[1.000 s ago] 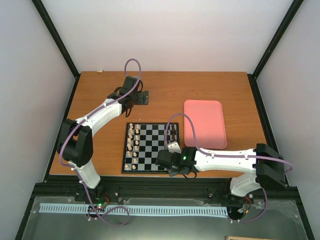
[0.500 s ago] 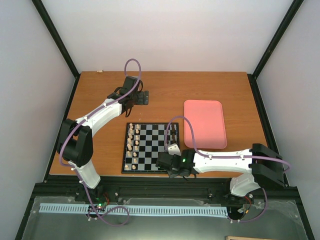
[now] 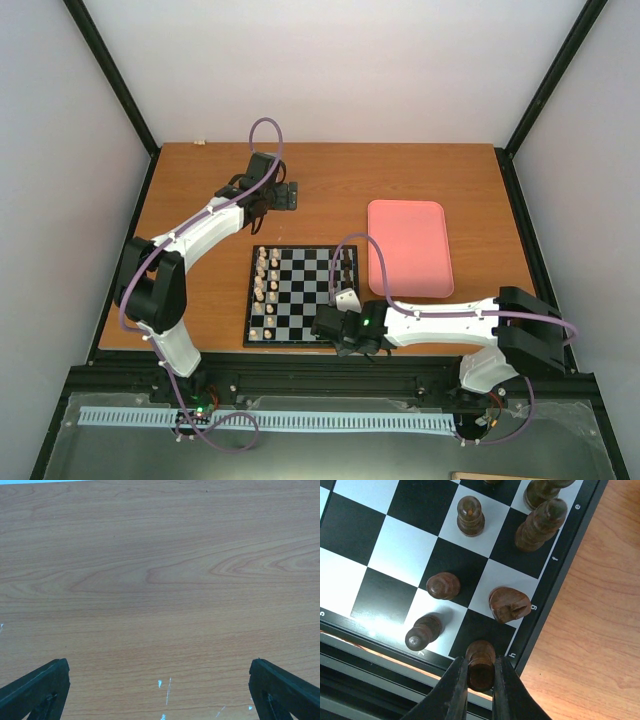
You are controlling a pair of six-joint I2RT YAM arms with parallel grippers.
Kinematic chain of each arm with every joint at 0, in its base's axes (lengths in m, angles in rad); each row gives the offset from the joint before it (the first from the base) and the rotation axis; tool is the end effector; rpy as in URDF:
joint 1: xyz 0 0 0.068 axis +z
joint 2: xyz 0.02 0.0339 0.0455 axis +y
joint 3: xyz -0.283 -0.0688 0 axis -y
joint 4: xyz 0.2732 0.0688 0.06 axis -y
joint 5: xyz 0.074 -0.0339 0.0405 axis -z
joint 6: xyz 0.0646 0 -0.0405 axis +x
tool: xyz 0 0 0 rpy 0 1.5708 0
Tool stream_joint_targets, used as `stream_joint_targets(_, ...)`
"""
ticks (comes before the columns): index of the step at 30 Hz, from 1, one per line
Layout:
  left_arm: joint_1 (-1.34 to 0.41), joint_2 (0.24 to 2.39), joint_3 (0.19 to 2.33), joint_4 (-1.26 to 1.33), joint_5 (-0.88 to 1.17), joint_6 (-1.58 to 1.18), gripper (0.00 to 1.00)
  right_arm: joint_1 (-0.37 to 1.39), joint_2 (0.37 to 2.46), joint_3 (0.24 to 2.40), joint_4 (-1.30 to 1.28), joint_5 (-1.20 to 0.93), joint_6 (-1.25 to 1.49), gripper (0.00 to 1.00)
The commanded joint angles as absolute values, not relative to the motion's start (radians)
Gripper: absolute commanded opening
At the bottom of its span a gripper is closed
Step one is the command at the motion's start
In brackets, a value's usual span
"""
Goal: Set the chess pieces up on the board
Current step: Place the chess piece on the chessboard.
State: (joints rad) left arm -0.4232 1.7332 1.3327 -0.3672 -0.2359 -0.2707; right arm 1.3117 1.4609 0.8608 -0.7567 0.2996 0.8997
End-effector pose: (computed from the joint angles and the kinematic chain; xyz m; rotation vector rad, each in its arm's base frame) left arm 0.4066 -0.1666 0.2465 0.0601 2.3125 -0.0761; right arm 0.0894 0.2630 0.1574 -0.5242 2.7286 0.0786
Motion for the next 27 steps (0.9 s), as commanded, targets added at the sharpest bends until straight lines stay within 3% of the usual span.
stream_joint_targets(1, -0.419, 1.748, 1.371, -0.358, -0.246, -0.279, 1.00, 1.321, 1.487, 0.854, -0.739, 0.323, 0.921, 0.03)
stream_joint_targets(7, -0.419, 1.747, 1.371, -0.358, -0.245, -0.279, 1.00, 1.321, 1.500, 0.854, -0.738, 0.319, 0.922, 0.06)
stream_joint_targets(20, -0.419, 1.744, 1.371, -0.360, -0.244, -0.278, 1.00, 1.335, 1.451, 0.864, -0.757, 0.298, 0.898, 0.36)
stream_joint_targets(27, -0.419, 1.741, 1.371, -0.362, -0.245, -0.277, 1.00, 1.354, 1.397, 0.892, -0.819, 0.319, 0.905, 0.42)
